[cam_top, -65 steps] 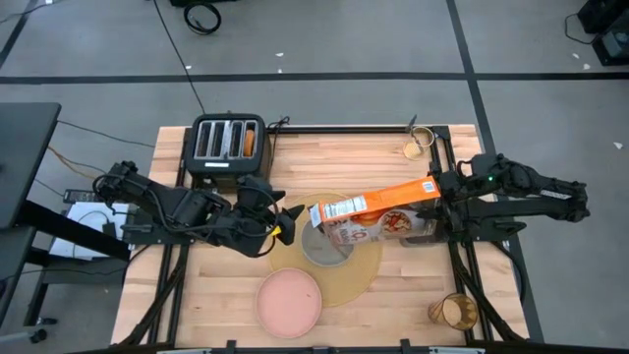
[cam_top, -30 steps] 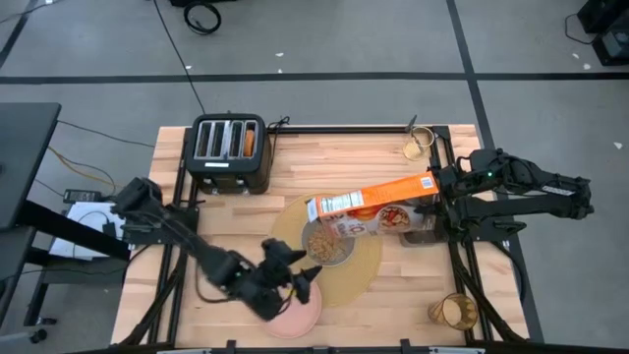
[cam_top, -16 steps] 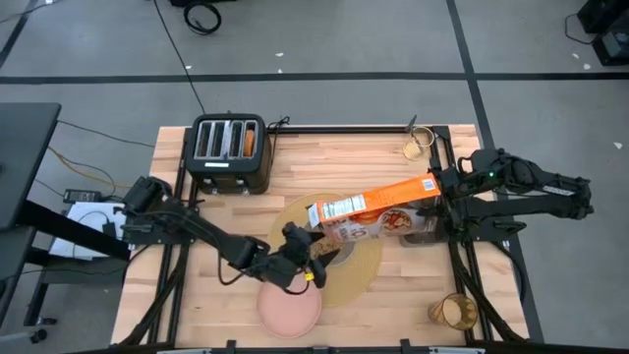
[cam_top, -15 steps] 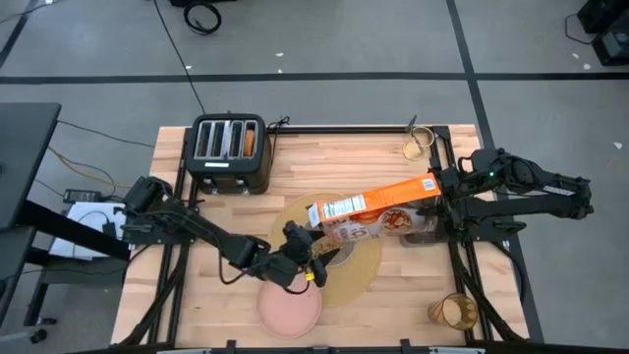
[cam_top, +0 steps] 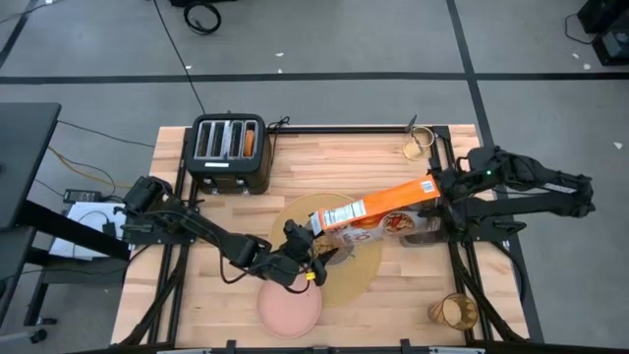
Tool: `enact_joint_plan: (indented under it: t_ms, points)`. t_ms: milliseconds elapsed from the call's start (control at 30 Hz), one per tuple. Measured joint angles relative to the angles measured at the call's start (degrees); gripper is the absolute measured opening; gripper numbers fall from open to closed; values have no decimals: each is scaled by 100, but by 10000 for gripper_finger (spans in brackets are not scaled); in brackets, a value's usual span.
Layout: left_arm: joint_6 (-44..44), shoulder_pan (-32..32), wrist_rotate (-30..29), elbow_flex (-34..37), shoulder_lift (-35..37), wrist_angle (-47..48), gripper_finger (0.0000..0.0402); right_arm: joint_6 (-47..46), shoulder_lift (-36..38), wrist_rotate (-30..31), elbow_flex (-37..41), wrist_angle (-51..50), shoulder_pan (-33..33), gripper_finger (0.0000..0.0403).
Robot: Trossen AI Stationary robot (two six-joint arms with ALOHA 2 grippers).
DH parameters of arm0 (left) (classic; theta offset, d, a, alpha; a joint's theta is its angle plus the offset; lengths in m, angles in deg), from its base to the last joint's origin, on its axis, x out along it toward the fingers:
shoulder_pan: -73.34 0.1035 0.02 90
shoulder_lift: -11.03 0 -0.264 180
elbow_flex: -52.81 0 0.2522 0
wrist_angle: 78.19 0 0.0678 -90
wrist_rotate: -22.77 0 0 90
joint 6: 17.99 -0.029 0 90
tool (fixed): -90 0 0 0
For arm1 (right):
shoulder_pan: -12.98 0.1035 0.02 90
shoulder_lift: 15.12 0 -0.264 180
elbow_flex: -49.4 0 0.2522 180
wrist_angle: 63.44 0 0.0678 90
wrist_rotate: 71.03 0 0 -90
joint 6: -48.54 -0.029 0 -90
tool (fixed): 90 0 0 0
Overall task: Arrange a breakfast setting
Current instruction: Pour the cereal from the orange cereal box into the gray bowl
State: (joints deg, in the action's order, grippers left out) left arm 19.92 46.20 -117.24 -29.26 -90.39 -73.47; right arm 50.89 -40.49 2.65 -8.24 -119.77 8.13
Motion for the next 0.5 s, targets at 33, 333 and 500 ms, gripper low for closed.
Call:
enact_joint_plan:
  t_ms: [33, 333, 500]
  points:
    - [0, -2, 17, 0, 0, 0, 290, 23, -40, -1, 0, 54, 0, 303]
    - [131, -84, 41, 2, 0, 122, 290, 228, -273, 66, -191, 82, 0, 302]
    - [191, -83, 45, 1, 0, 202, 290, 234, -293, 94, -197, 50, 0, 302]
